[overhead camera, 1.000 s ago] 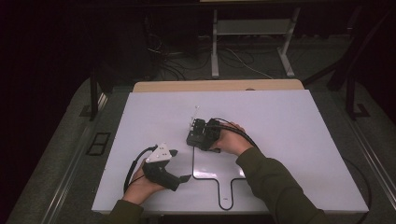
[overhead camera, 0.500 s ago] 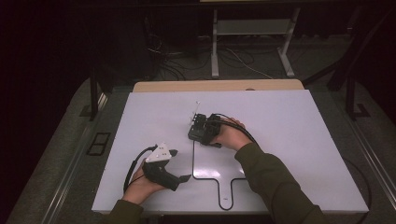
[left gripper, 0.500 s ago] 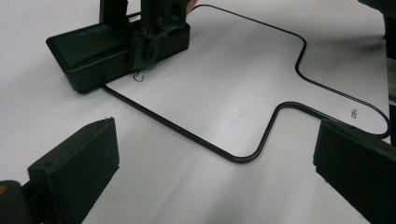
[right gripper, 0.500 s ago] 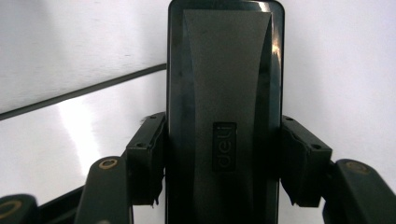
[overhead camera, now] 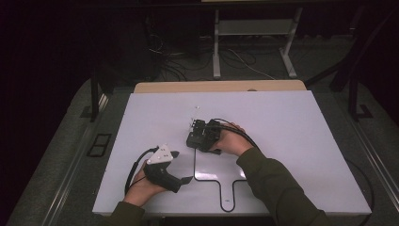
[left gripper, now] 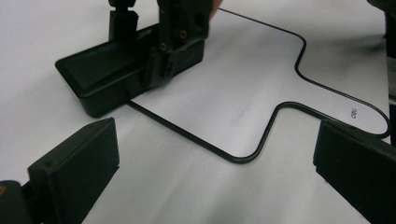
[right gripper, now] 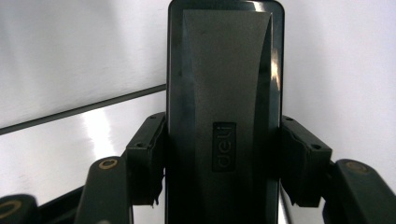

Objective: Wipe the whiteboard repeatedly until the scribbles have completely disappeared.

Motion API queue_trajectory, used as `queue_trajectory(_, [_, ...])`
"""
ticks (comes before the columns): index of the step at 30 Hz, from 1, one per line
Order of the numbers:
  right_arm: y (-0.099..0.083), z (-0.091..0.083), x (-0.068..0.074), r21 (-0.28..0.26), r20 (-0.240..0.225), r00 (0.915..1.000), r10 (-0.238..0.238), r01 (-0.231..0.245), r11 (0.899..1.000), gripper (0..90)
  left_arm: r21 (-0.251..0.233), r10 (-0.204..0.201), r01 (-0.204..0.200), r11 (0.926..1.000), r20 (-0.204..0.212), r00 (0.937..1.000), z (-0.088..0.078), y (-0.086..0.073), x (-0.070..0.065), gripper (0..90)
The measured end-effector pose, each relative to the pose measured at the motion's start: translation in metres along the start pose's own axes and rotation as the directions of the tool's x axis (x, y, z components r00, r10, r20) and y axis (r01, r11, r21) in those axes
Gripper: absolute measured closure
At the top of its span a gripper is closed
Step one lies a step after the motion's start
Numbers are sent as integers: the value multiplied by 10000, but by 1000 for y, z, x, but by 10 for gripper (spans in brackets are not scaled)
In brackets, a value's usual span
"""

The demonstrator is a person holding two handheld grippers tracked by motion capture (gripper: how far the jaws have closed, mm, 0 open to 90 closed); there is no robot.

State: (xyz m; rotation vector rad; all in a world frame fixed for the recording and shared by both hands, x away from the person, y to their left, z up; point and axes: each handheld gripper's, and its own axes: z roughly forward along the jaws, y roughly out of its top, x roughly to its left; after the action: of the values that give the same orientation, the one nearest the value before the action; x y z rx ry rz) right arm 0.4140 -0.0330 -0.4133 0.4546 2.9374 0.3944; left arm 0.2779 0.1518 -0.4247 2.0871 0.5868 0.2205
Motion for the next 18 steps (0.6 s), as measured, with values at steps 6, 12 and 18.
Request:
queue_trajectory(6, [2, 3, -15, -30, 283, 9988, 411, -410, 9992, 386, 1, -9, 9, 10000, -2, 10000, -1, 0, 1, 0])
queue_trajectory(12, [3, 3, -15, 10, 376, 9985, 398, -399, 9992, 386, -12, -7, 7, 10000, -8, 10000, -1, 0, 1, 0])
queue_trajectory(18, [2, 0, 2, 26, 216, 9998, -30, 29, 10000, 386, 0, 22, -22, 10000, -14, 10000, 0, 0, -1, 0])
